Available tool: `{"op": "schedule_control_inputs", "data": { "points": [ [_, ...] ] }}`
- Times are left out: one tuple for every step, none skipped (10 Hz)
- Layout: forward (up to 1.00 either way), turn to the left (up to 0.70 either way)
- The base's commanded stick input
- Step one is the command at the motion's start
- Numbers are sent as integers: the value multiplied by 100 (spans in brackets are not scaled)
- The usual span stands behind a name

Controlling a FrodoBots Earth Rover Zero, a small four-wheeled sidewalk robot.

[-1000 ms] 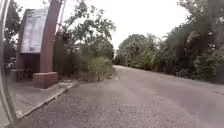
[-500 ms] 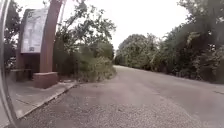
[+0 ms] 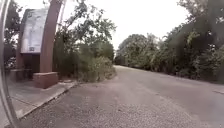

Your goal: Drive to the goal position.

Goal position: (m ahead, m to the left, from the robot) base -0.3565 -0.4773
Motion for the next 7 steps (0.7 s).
{"op": "schedule_control_inputs", "data": {
  "points": [
    [4,0],
    [4,0],
    [4,0],
    [4,0],
    [4,0],
    [4,0],
    [4,0]
  ]
}}
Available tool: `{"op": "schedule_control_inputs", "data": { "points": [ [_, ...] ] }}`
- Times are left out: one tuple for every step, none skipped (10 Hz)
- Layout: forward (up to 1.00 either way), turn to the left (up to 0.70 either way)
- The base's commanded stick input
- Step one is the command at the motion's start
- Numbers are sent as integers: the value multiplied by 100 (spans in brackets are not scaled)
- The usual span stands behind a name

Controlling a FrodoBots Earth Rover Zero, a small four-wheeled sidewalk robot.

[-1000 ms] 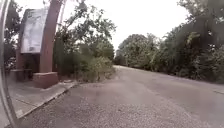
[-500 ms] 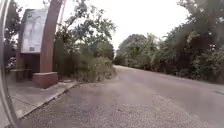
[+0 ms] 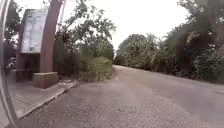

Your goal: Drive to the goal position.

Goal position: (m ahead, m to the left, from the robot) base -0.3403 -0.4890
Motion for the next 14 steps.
{"op": "schedule_control_inputs", "data": {
  "points": [
    [4,0],
    [4,0],
    [4,0],
    [4,0],
    [4,0],
    [4,0],
    [4,0],
    [4,0],
    [4,0],
    [4,0],
    [4,0],
    [4,0],
    [4,0],
    [4,0]
  ]
}}
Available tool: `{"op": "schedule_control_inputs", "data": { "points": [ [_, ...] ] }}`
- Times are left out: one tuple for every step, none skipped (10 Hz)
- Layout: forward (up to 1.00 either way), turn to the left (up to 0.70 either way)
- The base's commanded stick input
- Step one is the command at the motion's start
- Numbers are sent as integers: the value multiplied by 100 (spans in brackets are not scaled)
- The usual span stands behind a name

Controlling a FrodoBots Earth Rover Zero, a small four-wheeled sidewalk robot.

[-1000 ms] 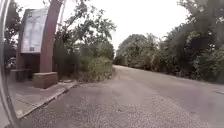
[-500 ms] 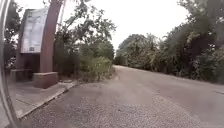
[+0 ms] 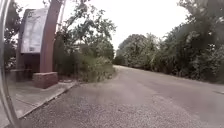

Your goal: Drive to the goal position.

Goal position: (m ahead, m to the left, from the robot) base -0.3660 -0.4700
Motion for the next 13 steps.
{"op": "schedule_control_inputs", "data": {
  "points": [
    [4,0],
    [4,0],
    [4,0],
    [4,0],
    [4,0],
    [4,0],
    [4,0],
    [4,0],
    [4,0],
    [4,0],
    [4,0],
    [4,0],
    [4,0]
  ]
}}
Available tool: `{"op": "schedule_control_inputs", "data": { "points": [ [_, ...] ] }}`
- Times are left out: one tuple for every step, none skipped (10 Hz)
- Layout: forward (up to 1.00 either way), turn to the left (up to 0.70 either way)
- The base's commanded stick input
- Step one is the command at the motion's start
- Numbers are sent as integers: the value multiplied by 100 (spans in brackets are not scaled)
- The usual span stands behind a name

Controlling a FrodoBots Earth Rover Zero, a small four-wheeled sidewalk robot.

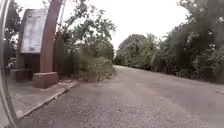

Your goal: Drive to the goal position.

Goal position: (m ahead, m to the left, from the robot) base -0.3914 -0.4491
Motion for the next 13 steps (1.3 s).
{"op": "schedule_control_inputs", "data": {
  "points": [
    [4,0],
    [4,0],
    [4,0],
    [4,0],
    [4,0],
    [4,0],
    [4,0],
    [4,0],
    [4,0],
    [4,0],
    [4,0],
    [4,0],
    [4,0]
  ]
}}
